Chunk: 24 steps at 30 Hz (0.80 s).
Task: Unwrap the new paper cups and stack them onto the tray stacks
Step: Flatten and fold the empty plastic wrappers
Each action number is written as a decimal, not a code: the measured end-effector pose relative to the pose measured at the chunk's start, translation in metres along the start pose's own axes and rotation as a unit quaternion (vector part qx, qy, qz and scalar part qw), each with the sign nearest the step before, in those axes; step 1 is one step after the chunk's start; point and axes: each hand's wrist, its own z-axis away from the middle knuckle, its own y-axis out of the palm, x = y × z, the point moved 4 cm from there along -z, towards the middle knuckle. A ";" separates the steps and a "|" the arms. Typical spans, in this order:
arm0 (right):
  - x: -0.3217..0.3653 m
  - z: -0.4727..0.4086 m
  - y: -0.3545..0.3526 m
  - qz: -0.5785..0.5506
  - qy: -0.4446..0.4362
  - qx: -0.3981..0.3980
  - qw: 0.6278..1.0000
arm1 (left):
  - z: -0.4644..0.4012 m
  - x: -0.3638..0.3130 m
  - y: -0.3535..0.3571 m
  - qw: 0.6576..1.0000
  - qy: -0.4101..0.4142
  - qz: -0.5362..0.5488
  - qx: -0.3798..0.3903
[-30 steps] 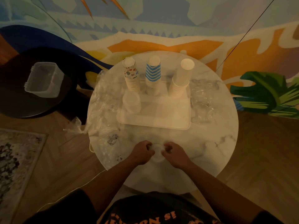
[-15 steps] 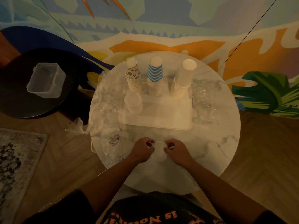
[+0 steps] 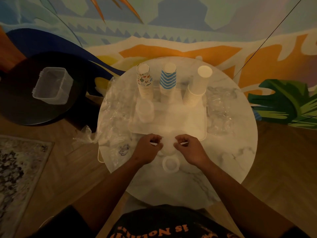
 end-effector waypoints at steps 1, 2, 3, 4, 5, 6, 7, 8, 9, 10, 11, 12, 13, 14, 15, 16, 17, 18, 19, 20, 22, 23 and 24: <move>0.007 -0.001 0.000 -0.008 -0.005 -0.003 1.000 | 0.000 -0.005 -0.006 1.000 0.004 0.005 -0.004; 0.013 -0.003 -0.001 -0.018 -0.012 -0.006 1.000 | 0.000 -0.010 -0.011 1.000 0.008 0.010 -0.010; 0.019 -0.005 -0.001 -0.026 -0.019 -0.009 0.999 | -0.001 -0.015 -0.017 1.000 0.012 0.016 -0.017; 0.024 -0.006 -0.001 -0.032 -0.026 -0.012 0.999 | -0.002 -0.019 -0.022 0.999 0.014 0.023 -0.024; 0.030 -0.008 -0.001 -0.035 -0.031 -0.013 0.999 | -0.003 -0.023 -0.028 0.999 0.015 0.033 -0.033; 0.036 -0.010 -0.002 -0.037 -0.037 -0.014 0.999 | -0.004 -0.027 -0.033 0.998 0.016 0.043 -0.041; 0.042 -0.013 -0.002 -0.039 -0.042 -0.015 0.998 | -0.005 -0.030 -0.038 0.997 0.018 0.053 -0.049; 0.048 -0.015 -0.002 -0.041 -0.048 -0.015 0.998 | -0.007 -0.033 -0.043 0.996 0.020 0.063 -0.057; 0.055 -0.017 -0.002 -0.043 -0.055 -0.016 0.997 | -0.008 -0.036 -0.048 0.995 0.021 0.070 -0.065; 0.063 -0.020 -0.002 -0.045 -0.064 -0.016 0.997 | -0.010 -0.038 -0.054 0.994 0.023 0.076 -0.073; 0.069 -0.022 -0.001 -0.048 -0.073 -0.018 0.996 | -0.012 -0.040 -0.059 0.993 0.024 0.081 -0.084; 0.076 -0.025 0.000 -0.049 -0.080 -0.020 0.995 | -0.014 -0.041 -0.063 0.991 0.024 0.087 -0.096; 0.081 -0.029 0.001 -0.049 -0.084 -0.023 0.995 | -0.017 -0.042 -0.068 0.990 0.023 0.090 -0.108; 0.087 -0.033 0.002 -0.049 -0.087 -0.025 0.995 | -0.020 -0.043 -0.072 0.989 0.022 0.091 -0.118; 0.093 -0.037 0.004 -0.047 -0.088 -0.025 0.995 | -0.022 -0.045 -0.077 0.988 0.022 0.091 -0.125; 0.099 -0.041 0.006 -0.047 -0.091 -0.027 0.994 | -0.025 -0.047 -0.081 0.987 0.024 0.091 -0.132; 0.104 -0.045 0.008 -0.047 -0.095 -0.031 0.994 | -0.028 -0.048 -0.085 0.986 0.027 0.090 -0.139; 0.110 -0.050 0.011 -0.046 -0.099 -0.034 0.993 | -0.032 -0.050 -0.089 0.985 0.032 0.089 -0.146; 0.115 -0.054 0.013 -0.044 -0.102 -0.037 0.993 | -0.035 -0.052 -0.093 0.984 0.035 0.085 -0.153; 0.119 -0.059 0.015 -0.040 -0.103 -0.039 0.993 | -0.039 -0.053 -0.096 0.983 0.038 0.079 -0.159; 0.125 -0.069 0.020 -0.033 -0.102 -0.041 0.993 | -0.047 -0.055 -0.102 0.983 0.042 0.056 -0.170; 0.128 -0.073 0.022 -0.032 -0.101 -0.041 0.993 | -0.051 -0.056 -0.104 0.983 0.042 0.045 -0.174; 0.130 -0.078 0.025 -0.030 -0.100 -0.040 0.994 | -0.056 -0.056 -0.107 0.982 0.039 0.039 -0.178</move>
